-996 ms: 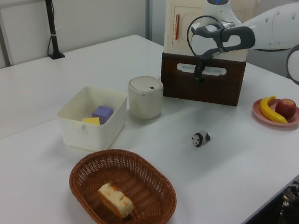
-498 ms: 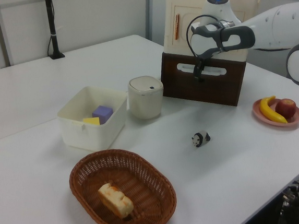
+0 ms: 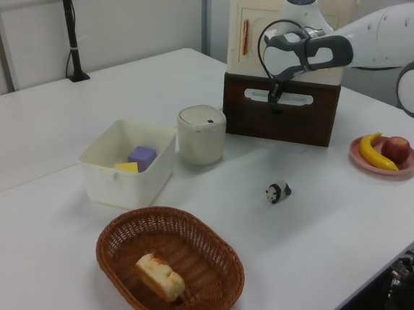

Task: Slide the drawer open
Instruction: 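Pull the drawer handle outward, sliding the wooden drawer open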

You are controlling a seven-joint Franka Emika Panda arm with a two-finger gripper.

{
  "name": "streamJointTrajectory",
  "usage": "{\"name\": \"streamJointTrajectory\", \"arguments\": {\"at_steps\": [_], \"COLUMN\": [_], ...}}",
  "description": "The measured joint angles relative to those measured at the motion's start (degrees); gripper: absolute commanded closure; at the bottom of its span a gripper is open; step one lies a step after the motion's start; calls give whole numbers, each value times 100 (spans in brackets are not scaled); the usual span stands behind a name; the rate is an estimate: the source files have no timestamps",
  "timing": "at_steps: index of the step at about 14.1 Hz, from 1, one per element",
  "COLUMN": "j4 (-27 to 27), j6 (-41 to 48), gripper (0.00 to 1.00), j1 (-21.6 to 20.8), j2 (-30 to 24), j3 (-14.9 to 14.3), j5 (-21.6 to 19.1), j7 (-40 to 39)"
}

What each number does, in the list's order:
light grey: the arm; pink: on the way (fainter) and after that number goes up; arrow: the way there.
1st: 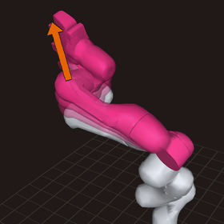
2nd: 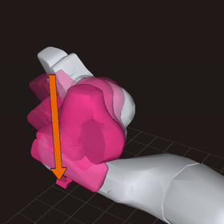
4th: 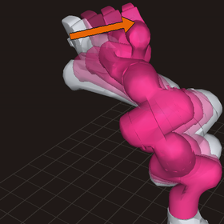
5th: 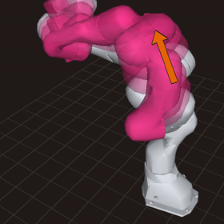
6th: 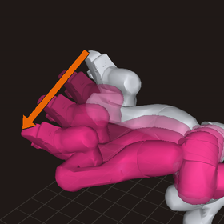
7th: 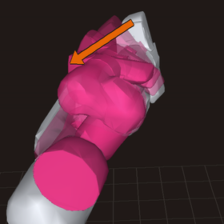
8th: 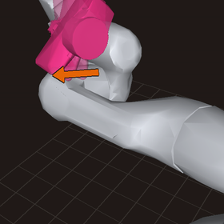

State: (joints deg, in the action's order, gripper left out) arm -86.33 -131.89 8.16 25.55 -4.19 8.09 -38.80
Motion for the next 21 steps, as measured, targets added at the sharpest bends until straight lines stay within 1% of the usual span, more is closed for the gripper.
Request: {"name": "streamJointTrajectory", "arguments": {"at_steps": [1, 3, 5, 6, 8, 17, 21], "j4": [0, 1, 1, 4, 8, 13, 21], "j6": [0, 0, 0, 0, 1, 18, 272], "gripper": [70, 76, 92, 98, 98, 97, 97], "j1": [0, 0, 0, 1, -4, -5, -13], "j2": [0, 0, 0, -1, 0, 0, -51], "j3": [0, 0, 0, 0, 4, 5, 63], "j5": [0, 0, 1, 2, 8, 11, 11], "j7": [0, 0, 0, -1, -149, -158, -157]}}
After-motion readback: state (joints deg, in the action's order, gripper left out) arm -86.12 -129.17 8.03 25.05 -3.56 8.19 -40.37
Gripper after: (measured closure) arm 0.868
